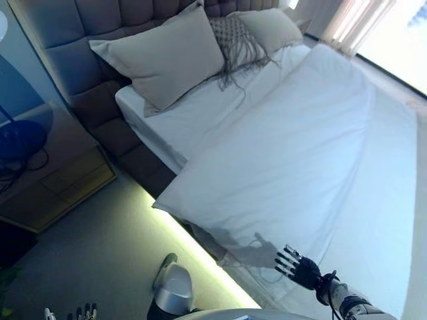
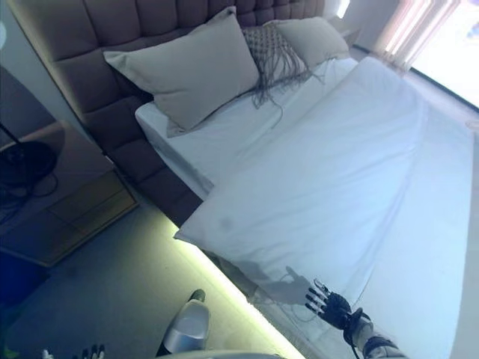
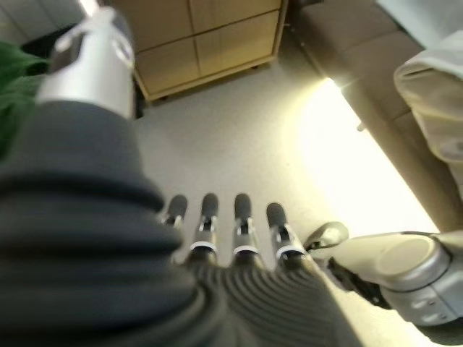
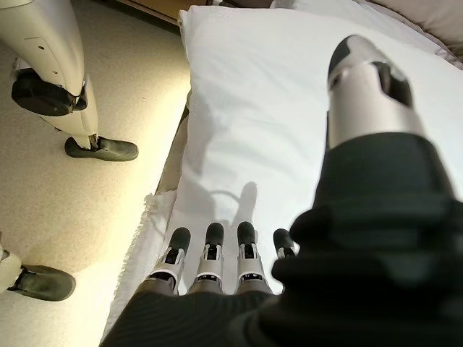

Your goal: Make the bed neatly

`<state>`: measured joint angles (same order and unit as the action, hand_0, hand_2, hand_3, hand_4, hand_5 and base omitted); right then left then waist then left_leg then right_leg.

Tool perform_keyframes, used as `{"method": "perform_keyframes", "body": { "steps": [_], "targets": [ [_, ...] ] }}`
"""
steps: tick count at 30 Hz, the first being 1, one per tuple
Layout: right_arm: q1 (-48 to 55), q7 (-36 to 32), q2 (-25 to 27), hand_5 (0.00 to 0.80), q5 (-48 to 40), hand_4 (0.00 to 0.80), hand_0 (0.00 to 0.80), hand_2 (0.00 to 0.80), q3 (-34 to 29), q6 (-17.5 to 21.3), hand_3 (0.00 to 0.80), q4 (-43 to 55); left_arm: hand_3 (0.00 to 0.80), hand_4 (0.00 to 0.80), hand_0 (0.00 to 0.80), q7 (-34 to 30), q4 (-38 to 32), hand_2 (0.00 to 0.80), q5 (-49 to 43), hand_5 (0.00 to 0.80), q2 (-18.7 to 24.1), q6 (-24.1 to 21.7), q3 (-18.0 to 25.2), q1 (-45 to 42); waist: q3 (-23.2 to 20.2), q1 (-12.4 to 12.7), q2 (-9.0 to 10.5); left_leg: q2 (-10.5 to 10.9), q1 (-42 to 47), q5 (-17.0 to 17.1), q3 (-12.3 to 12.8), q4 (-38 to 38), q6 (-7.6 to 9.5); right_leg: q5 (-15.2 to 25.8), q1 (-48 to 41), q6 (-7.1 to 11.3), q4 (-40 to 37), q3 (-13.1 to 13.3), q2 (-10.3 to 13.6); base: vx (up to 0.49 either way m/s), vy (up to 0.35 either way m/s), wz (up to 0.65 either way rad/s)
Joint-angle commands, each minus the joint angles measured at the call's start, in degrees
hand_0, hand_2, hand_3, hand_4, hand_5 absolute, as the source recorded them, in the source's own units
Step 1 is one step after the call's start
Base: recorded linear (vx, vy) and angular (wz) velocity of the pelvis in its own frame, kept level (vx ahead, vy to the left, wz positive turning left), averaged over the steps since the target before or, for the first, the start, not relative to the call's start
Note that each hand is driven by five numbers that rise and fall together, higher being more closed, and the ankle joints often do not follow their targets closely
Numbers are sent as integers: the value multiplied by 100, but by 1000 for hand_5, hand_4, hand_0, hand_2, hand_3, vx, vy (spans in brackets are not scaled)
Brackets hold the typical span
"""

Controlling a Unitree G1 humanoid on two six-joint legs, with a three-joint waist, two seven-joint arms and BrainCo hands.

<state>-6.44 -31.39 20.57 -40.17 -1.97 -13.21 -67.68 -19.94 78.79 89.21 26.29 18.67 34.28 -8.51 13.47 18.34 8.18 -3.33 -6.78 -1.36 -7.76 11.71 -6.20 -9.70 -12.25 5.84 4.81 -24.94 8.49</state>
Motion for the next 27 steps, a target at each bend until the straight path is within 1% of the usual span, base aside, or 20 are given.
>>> {"method": "perform_keyframes", "body": {
  "steps": [1,3,4,6,7,8,9,12,13,15,16,19,20,23,25,27],
  "targets": [
    [57,-126,263,0,-124,0,0,0,-173,29,0,154,0,0,0,-211,77,0,-634,0,103,-308,97,-99,-389,-100,-246,-102,628,-168,78,-454,240,458,543,2,411,108,406,38,-10,-9],
    [87,-148,271,0,-82,0,0,0,-187,44,0,169,0,0,0,-125,-24,0,-1056,0,74,-564,39,-37,-454,-172,-280,-115,701,-117,151,-588,240,498,532,15,335,160,398,24,-14,-19],
    [105,-197,299,0,2,0,0,0,-196,69,0,157,0,0,0,106,-81,0,-1429,0,89,-821,-15,48,-522,-259,-317,-122,746,-67,217,-700,234,537,533,33,265,209,394,16,-9,-14],
    [111,-190,354,0,99,0,0,0,-212,55,0,191,0,0,0,262,-181,0,-2057,0,114,-1152,-163,181,-630,-400,-355,-137,812,20,335,-891,227,613,549,60,144,292,388,11,-16,-14],
    [125,-199,398,0,209,0,0,0,-197,35,0,227,0,0,0,427,-245,0,-2165,0,126,-1283,-276,288,-700,-505,-384,-147,846,82,440,-1013,213,673,559,80,42,362,382,-13,-4,-38],
    [127,-199,414,0,237,0,0,0,-201,32,0,233,0,0,0,483,-269,0,-2163,0,122,-1313,-302,317,-727,-525,-393,-143,827,137,467,-1054,219,732,585,82,-6,379,381,-21,-2,-40],
    [133,-209,451,0,324,0,0,0,-188,28,0,210,0,0,0,557,-334,0,-2302,0,131,-1454,-438,413,-803,-648,-426,-150,849,204,562,-1173,206,813,605,101,-121,439,371,-16,-22,-42],
    [169,-250,497,0,325,0,0,0,-206,21,0,129,0,0,0,811,-471,0,-2835,0,6,-1935,-866,549,-920,-794,-493,-176,913,351,742,-1454,172,991,619,131,-386,534,326,6,-60,-42],
    [214,-249,494,0,256,0,0,0,-215,27,0,118,0,0,0,933,-505,0,-3217,0,-10,-2109,-1136,626,-968,-882,-515,-182,931,414,838,-1551,156,1079,623,154,-494,562,317,8,-74,-39],
    [326,-249,500,0,142,0,0,0,-222,34,0,138,0,0,0,1095,-505,0,-3676,0,33,-2312,-1475,713,-1027,-1005,-551,-194,943,458,974,-1635,138,1191,638,171,-623,625,297,8,-73,-29],
    [391,-237,493,0,78,0,0,0,-236,45,0,129,0,0,0,1122,-500,0,-3863,0,66,-2331,-1638,748,-1060,-1067,-567,-196,941,474,1028,-1669,129,1243,647,179,-689,650,286,10,-74,-43],
    [552,-138,414,0,-94,0,0,0,-247,114,0,56,0,0,0,1253,-459,0,-4869,0,120,-2491,-2141,817,-1113,-1232,-616,-185,908,460,1164,-1671,129,1370,664,194,-851,737,252,3,-78,-38],
    [602,-76,370,0,-224,0,0,0,-261,121,0,8,0,0,0,1301,-458,0,-5182,0,141,-2478,-2311,848,-1125,-1285,-631,-176,896,453,1204,-1671,131,1407,666,197,-906,759,237,-1,-77,-23],
    [670,52,269,0,-506,0,0,0,-262,233,0,-202,0,0,0,1399,-329,0,-5908,0,162,-2531,-2735,951,-1169,-1400,-673,-161,877,433,1305,-1671,137,1430,703,195,-966,809,210,-2,-65,-22],
    [680,208,155,0,-711,0,0,0,-209,373,0,-354,0,0,0,1503,-241,0,-6411,0,92,-2483,-3050,1061,-1193,-1482,-692,-150,882,410,1342,-1671,146,1420,742,181,-981,874,172,-2,-58,-23],
    [659,453,1,0,-978,0,0,0,-151,429,0,-490,0,0,0,1660,-195,0,-6837,0,-72,-2359,-3393,1111,-1208,-1587,-715,-167,943,364,1440,-1671,163,1402,783,158,-981,984,138,10,-39,-18]
  ]
}}
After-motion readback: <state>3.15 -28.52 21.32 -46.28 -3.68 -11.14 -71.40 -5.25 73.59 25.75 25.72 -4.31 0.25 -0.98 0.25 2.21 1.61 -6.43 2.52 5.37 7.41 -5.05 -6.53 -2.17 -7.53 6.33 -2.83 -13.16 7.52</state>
